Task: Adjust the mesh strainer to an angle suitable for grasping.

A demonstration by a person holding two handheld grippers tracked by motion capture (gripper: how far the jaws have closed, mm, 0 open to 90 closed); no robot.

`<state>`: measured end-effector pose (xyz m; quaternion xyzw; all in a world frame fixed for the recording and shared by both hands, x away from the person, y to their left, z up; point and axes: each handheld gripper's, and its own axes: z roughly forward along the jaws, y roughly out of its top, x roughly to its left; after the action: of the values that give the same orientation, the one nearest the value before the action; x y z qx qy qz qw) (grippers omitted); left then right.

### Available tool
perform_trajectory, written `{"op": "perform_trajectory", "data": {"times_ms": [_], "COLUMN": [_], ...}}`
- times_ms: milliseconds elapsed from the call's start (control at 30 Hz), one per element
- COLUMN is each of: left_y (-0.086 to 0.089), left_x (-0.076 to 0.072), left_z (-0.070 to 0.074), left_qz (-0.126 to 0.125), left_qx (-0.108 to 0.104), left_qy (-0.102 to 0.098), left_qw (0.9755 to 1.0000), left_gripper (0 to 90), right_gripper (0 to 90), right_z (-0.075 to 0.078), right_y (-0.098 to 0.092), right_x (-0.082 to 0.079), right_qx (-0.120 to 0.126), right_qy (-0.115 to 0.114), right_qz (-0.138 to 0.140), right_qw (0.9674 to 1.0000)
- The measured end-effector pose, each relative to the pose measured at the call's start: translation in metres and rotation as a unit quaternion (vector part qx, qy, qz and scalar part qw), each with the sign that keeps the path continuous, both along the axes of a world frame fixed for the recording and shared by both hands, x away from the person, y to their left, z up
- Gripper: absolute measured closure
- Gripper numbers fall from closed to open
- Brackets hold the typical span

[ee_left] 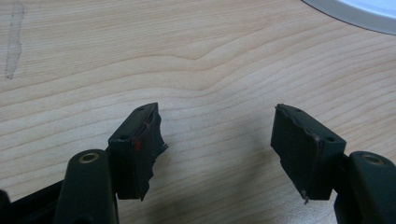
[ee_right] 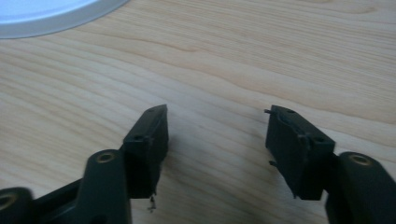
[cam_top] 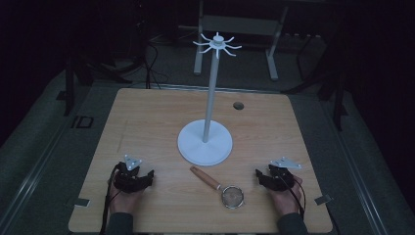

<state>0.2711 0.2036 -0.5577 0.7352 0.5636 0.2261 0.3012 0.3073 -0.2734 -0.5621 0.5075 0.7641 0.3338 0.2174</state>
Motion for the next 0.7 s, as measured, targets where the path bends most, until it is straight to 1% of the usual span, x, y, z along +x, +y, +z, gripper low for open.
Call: {"op": "perform_trajectory", "data": {"times_ms": [33, 67, 100, 133, 167, 200, 267, 300, 333, 400, 433, 467, 500, 533, 567, 600, 633, 667, 700], "left_y": [0.000, 0.000, 0.001, 0.001, 0.000, 0.000, 0.000, 0.000, 0.000, 0.000, 0.000, 0.000, 0.001, 0.001, 0.001, 0.001, 0.001, 0.001, 0.001], "left_x": [0.000, 0.000, 0.000, 0.000, 0.000, 0.000, 0.000, 0.000, 0.000, 0.000, 0.000, 0.001, 0.001, 0.001, 0.001, 0.001, 0.001, 0.001, 0.001], "left_z": [0.000, 0.000, 0.000, 0.000, 0.000, 0.000, -0.001, -0.001, -0.001, -0.001, -0.001, -0.001, -0.002, -0.002, -0.002, -0.002, -0.001, -0.001, -0.001], "left_qz": [0.001, 0.002, 0.002, 0.002, 0.003, 0.002, 0.002, 0.002, 0.003, 0.004, 0.004, 0.004, 0.005, 0.005, 0.005, 0.006, 0.007, 0.007, 0.008], "left_qx": [0.000, 0.000, 0.000, 0.001, 0.002, 0.002, 0.004, 0.004, 0.005, 0.003, 0.003, 0.003, 0.004, 0.004, 0.003, 0.004, 0.004, 0.004, 0.004], "left_qy": [0.000, 0.000, 0.000, 0.000, 0.001, 0.002, 0.003, 0.003, 0.003, 0.006, 0.006, 0.007, 0.009, 0.009, 0.010, 0.010, 0.011, 0.011, 0.011], "left_qw": [1.0000, 1.0000, 1.0000, 1.0000, 1.0000, 1.0000, 1.0000, 1.0000, 1.0000, 1.0000, 1.0000, 1.0000, 0.9999, 0.9999, 0.9999, 0.9999, 0.9999, 0.9999, 0.9999], "left_gripper": [33.6, 33.6, 33.6, 33.6, 33.6, 33.6, 33.7, 33.7, 33.7, 33.7, 33.7, 33.7, 33.6, 33.6, 33.6, 33.6, 33.6, 33.6, 33.6], "right_gripper": [40.9, 41.6, 42.2, 42.2, 42.7, 43.7, 44.6, 44.6, 44.8, 44.7, 44.7, 44.7, 44.7, 45.0, 45.0, 45.1, 45.6, 45.6, 46.7], "right_z": [0.001, 0.002, 0.003, 0.003, 0.005, 0.011, 0.016, 0.016, 0.019, 0.026, 0.026, 0.028, 0.034, 0.035, 0.035, 0.037, 0.042, 0.042, 0.046], "right_y": [0.002, 0.005, 0.007, 0.007, 0.009, 0.015, 0.019, 0.019, 0.021, 0.030, 0.030, 0.034, 0.043, 0.047, 0.047, 0.052, 0.061, 0.061, 0.070], "right_x": [0.000, -0.001, -0.001, -0.001, -0.001, 0.000, 0.001, 0.001, 0.002, 0.006, 0.006, 0.007, 0.010, 0.011, 0.011, 0.011, 0.012, 0.012, 0.014], "right_qx": [0.000, -0.006, -0.012, -0.012, -0.019, -0.033, -0.037, -0.037, -0.038, -0.045, -0.045, -0.049, -0.061, -0.067, -0.067, -0.074, -0.083, -0.083, -0.095], "right_qy": [0.002, 0.002, 0.001, 0.001, 0.002, -0.003, -0.003, -0.003, -0.001, 0.010, 0.010, 0.015, 0.030, 0.033, 0.033, 0.036, 0.044, 0.044, 0.051], "right_qz": [0.007, 0.012, 0.016, 0.016, 0.021, 0.033, 0.040, 0.040, 0.043, 0.056, 0.056, 0.061, 0.084, 0.092, 0.092, 0.102, 0.119, 0.119, 0.137], "right_qw": [1.0000, 0.9999, 0.9998, 0.9998, 0.9996, 0.9989, 0.9985, 0.9985, 0.9983, 0.9973, 0.9973, 0.9968, 0.9941, 0.9930, 0.9930, 0.9914, 0.9885, 0.9885, 0.9848]}}
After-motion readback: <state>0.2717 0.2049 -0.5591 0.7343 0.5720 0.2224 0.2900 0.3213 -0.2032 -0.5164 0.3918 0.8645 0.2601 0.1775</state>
